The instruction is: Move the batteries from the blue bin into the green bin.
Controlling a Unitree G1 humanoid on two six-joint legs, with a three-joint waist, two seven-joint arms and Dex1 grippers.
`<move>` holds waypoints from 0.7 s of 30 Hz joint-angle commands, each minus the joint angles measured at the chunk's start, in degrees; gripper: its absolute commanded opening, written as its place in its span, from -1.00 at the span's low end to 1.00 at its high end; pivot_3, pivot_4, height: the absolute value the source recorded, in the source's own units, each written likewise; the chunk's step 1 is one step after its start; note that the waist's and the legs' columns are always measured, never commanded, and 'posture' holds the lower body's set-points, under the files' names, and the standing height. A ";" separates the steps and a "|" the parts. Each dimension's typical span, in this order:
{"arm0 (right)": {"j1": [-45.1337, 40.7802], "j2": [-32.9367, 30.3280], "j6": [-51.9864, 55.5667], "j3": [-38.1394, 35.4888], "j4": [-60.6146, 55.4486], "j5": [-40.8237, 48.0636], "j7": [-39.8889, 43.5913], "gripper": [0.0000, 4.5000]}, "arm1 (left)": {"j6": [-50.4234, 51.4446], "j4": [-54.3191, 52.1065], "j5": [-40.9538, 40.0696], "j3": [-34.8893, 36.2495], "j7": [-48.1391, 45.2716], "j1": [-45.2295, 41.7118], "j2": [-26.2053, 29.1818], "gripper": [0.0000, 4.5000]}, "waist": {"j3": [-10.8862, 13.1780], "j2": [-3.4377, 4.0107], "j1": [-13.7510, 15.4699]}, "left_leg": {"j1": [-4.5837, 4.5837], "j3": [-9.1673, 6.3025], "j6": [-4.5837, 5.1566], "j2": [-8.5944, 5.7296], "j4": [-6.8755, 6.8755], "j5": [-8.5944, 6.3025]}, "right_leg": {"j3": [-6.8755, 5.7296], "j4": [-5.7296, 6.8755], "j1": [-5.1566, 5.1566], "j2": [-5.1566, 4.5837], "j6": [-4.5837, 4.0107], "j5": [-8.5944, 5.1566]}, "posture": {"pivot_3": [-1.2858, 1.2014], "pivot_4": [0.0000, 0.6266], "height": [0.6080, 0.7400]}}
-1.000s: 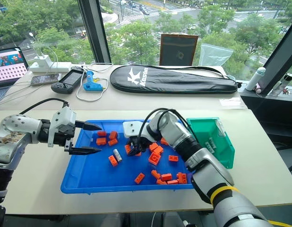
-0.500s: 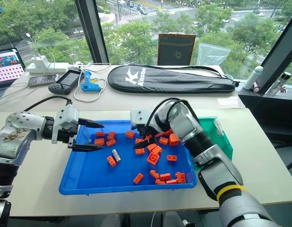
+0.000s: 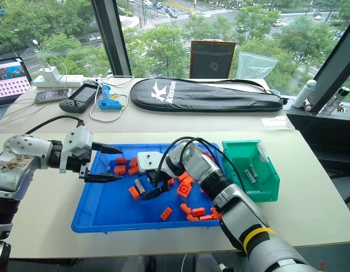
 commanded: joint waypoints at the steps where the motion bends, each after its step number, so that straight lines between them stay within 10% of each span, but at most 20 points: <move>1: -2.04 3.20 -6.79 -0.44 4.85 -0.40 -0.48 0.98 | 0.12 -2.80 -1.25 2.80 0.82 0.94 1.41 1.00 | 0.00 0.00 -0.18 | 0.01 0.00 0.00 0.00 -0.01 0.00 | 0.00 0.00 0.00 0.00 0.00 0.00 | 0.03 -0.52 0.90; 4: -2.61 4.35 -8.94 -0.82 7.58 -0.71 -0.27 0.98 | 0.39 -3.50 -1.34 3.26 1.25 1.64 1.52 1.00 | 0.00 0.01 -0.29 | 0.14 0.02 0.00 0.02 -0.08 0.00 | 0.00 0.02 0.05 0.01 0.00 0.00 | 0.03 -0.52 0.90; 11: -2.81 3.52 -9.38 -2.29 8.43 -0.78 0.67 0.11 | 0.81 -4.06 -1.68 3.57 1.57 2.09 1.49 1.00 | 0.01 0.02 -0.06 | 0.17 0.01 -0.09 0.02 -0.07 0.05 | 0.00 0.06 0.09 0.00 0.00 0.00 | 0.03 -0.52 0.90; 21: -1.17 -7.61 6.39 -9.18 -12.50 5.09 5.43 0.10 | -0.10 -0.43 -1.59 0.74 0.87 -2.83 -2.44 1.00 | 0.04 0.02 0.24 | 0.18 0.01 -0.12 0.00 -0.04 0.07 | 0.00 0.27 0.04 -0.02 0.00 0.00 | 0.03 -0.52 0.90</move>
